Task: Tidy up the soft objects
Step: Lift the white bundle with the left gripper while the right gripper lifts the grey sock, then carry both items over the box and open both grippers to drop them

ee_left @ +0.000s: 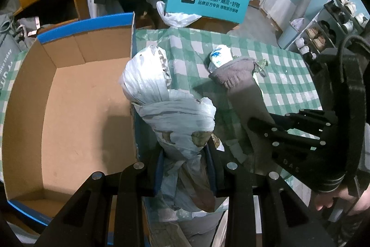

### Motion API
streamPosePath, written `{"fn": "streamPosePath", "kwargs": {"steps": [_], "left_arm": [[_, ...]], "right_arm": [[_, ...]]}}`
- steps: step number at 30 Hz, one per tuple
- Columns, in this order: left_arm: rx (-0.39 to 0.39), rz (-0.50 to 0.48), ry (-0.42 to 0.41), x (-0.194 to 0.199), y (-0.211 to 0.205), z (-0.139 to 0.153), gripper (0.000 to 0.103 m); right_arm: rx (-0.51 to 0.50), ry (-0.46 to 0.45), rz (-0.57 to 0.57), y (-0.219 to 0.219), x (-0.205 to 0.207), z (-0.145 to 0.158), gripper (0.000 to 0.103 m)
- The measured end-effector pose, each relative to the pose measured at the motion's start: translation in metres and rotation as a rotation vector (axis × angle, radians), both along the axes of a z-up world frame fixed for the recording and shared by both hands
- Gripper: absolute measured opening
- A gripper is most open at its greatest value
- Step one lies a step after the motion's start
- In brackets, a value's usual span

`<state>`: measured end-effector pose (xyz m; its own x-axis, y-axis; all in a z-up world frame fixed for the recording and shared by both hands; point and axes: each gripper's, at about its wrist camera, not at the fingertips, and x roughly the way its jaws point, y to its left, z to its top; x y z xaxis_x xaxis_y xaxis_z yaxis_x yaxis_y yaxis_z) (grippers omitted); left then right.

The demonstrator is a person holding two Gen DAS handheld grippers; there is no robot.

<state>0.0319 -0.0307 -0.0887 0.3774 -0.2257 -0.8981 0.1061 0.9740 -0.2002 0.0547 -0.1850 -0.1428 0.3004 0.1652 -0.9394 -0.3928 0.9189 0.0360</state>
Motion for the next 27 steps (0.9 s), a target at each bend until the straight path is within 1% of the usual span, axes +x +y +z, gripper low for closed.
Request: {"fn": "streamPosePath", "kwargs": {"steps": [7, 17, 27], "left_arm": [[-0.004, 0.008, -0.025, -0.003, 0.003, 0.013, 0.032], [-0.016, 0.015, -0.097, -0.012, 0.012, 0.046, 0.032], [-0.043, 0.060, -0.154, -0.018, 0.045, 0.071, 0.032]], "right_arm": [[0.025, -0.049, 0.009, 0.004, -0.003, 0.026, 0.013], [0.076, -0.100, 0.050, 0.027, -0.007, 0.063, 0.013], [0.118, -0.133, 0.100, 0.063, -0.004, 0.092, 0.013]]}}
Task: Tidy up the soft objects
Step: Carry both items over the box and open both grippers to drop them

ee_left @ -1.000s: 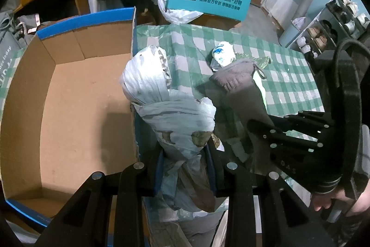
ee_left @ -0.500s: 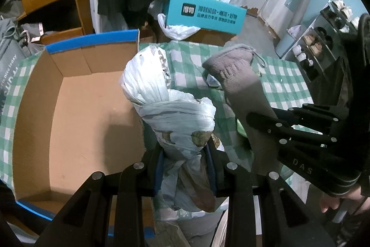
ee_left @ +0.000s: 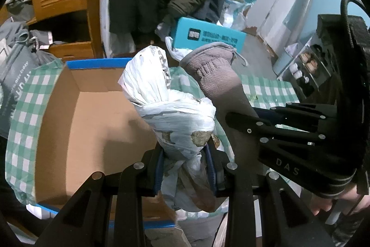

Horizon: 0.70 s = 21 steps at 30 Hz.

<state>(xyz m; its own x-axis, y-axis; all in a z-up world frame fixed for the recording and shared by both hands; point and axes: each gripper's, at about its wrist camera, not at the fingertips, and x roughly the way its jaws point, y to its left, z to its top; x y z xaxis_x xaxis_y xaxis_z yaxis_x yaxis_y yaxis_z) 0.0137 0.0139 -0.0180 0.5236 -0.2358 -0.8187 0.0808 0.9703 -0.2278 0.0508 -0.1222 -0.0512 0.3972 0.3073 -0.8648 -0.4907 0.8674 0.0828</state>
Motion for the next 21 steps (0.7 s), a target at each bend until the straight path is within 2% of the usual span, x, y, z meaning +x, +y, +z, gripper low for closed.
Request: {"fn": "streamPosePath", "kwargs": {"steps": [8, 21], "left_arm": [[-0.008, 0.079, -0.027, -0.004, 0.046, 0.008, 0.032], [0.031, 0.198, 0.008, -0.003, 0.105, -0.013, 0.032]], "right_arm": [[0.024, -0.005, 0.036, 0.035, 0.005, 0.014, 0.013], [0.030, 0.040, 0.106, 0.106, 0.021, 0.009, 0.014]]}}
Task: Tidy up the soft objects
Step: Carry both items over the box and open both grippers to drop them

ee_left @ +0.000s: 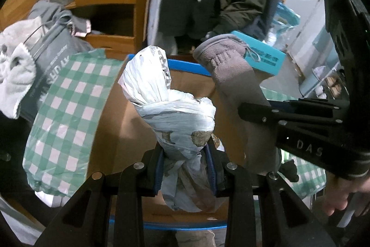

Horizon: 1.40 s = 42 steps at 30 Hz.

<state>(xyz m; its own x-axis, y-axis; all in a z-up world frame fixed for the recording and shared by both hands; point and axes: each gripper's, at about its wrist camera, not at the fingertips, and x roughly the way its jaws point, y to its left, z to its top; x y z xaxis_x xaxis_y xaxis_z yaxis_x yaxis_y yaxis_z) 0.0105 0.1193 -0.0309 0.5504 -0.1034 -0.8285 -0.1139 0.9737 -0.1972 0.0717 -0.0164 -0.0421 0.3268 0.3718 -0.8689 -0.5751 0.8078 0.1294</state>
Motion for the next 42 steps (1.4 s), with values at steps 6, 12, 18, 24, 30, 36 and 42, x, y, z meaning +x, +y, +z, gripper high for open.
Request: {"fn": "streamPosePath", "kwargs": {"steps": [6, 12, 18, 24, 30, 36, 42], "left_arm": [[0.010, 0.044, 0.037, 0.002, 0.017, -0.017, 0.032], [0.023, 0.063, 0.060, 0.002, 0.022, -0.025, 0.032], [0.068, 0.086, 0.067, 0.004, 0.023, -0.026, 0.042], [0.019, 0.090, 0.053, 0.003, 0.023, -0.021, 0.057], [0.020, 0.069, 0.041, 0.004, 0.011, -0.016, 0.062], [0.009, 0.022, 0.046, 0.005, -0.010, -0.016, 0.064], [0.004, -0.031, 0.056, 0.009, -0.037, -0.018, 0.066]], "right_arm": [[0.006, 0.045, 0.029, 0.026, 0.009, -0.011, 0.014], [-0.018, 0.084, 0.068, 0.046, 0.009, -0.027, 0.023], [-0.026, 0.070, 0.082, 0.047, 0.007, -0.029, 0.051], [-0.017, 0.038, 0.041, 0.032, 0.011, -0.022, 0.053], [-0.022, 0.025, 0.005, 0.008, 0.011, -0.019, 0.054], [-0.035, 0.009, -0.012, -0.017, 0.006, -0.021, 0.054], [-0.040, 0.005, -0.051, -0.048, 0.004, -0.022, 0.054]]}}
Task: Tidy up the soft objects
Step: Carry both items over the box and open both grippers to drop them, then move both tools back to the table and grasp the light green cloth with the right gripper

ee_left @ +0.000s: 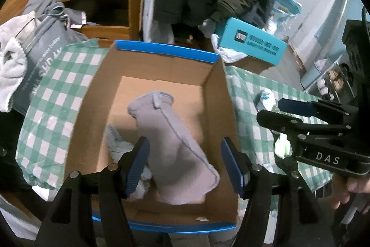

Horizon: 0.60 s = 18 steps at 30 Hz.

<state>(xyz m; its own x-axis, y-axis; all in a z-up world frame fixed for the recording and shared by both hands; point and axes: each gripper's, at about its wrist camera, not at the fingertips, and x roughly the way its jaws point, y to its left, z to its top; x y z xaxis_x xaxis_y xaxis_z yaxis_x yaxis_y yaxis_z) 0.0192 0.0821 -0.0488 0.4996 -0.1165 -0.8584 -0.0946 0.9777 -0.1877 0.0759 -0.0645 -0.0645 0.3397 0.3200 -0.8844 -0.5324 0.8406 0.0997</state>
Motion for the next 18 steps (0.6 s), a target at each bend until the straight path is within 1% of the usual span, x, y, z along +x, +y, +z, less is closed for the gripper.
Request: {"fn": "streamPosePath", "kwargs": {"steps": [12, 16, 18], "left_arm": [[-0.003, -0.121, 0.009, 0.004, -0.063, 0.001, 0.066], [-0.014, -0.152, 0.036, 0.009, -0.084, -0.004, 0.066], [-0.014, -0.167, 0.049, 0.012, -0.095, -0.008, 0.066]], "right_arm": [[-0.028, 0.001, -0.069, -0.069, -0.004, -0.009, 0.054], [-0.050, -0.007, -0.087, -0.092, -0.008, -0.014, 0.054], [-0.050, 0.003, -0.105, -0.106, -0.008, -0.017, 0.054]]}}
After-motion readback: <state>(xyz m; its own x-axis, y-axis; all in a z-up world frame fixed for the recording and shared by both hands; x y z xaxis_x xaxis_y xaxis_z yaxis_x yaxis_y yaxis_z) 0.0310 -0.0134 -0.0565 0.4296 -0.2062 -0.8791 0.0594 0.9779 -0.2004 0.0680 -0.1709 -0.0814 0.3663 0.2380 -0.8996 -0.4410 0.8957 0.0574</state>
